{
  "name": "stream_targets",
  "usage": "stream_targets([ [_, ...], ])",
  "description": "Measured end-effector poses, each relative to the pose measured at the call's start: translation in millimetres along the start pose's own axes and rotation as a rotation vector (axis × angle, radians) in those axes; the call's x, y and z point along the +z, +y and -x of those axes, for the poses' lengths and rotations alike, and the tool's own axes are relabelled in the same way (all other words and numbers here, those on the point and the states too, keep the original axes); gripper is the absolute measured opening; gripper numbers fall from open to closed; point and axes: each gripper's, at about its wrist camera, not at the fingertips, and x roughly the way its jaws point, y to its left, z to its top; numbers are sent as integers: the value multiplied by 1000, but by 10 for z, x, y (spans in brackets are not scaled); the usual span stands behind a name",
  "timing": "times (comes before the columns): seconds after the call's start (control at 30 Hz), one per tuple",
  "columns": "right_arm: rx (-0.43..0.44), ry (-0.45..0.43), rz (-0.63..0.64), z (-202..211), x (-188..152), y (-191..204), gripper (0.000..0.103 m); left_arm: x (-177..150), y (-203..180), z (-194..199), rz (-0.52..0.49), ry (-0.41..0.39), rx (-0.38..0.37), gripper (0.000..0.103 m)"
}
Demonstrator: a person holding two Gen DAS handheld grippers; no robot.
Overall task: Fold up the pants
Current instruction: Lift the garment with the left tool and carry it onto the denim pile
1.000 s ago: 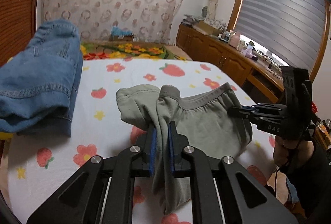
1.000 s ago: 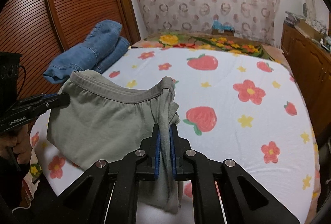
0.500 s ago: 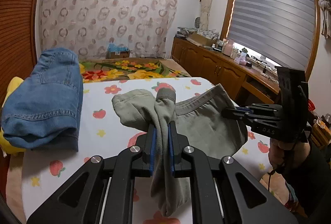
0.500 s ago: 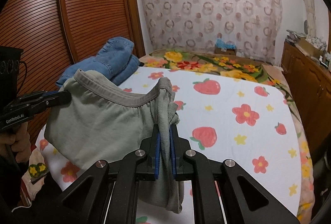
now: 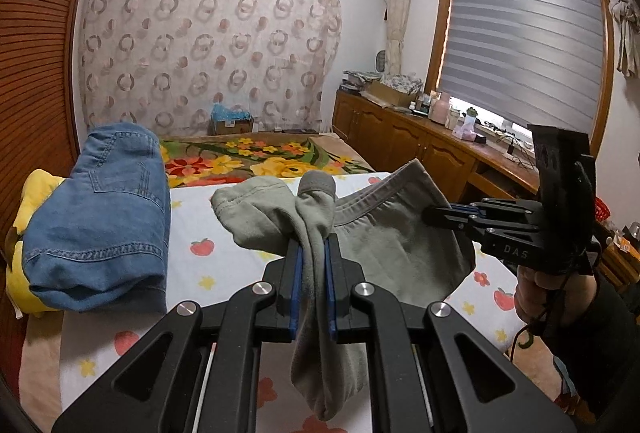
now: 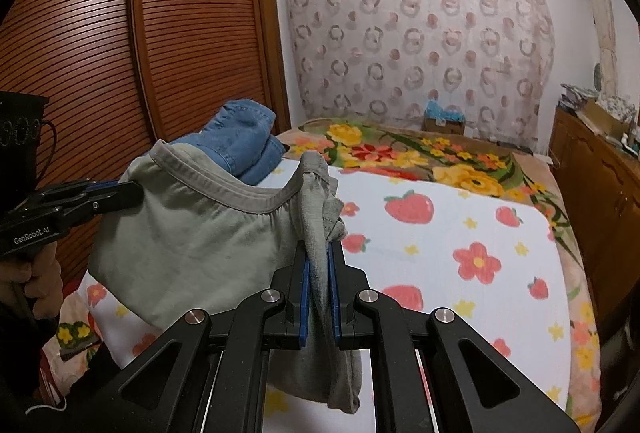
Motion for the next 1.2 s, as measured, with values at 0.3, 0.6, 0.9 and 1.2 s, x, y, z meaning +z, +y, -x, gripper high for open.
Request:
stream_targets([
  [0.3, 26, -19, 67, -170, 244, 69, 8, 98, 245, -25, 33, -27, 18, 11],
  [0.6, 54, -45, 121, -465, 577, 97, 8, 250, 548, 6, 54, -62, 73, 11],
  [0.9, 102, -53, 161, -883, 856, 50, 8, 386, 918, -12, 81, -82, 147, 11],
  [1.2, 169, -63, 209, -1519, 1118, 17, 8, 322, 1321, -73, 132, -77, 238, 11],
])
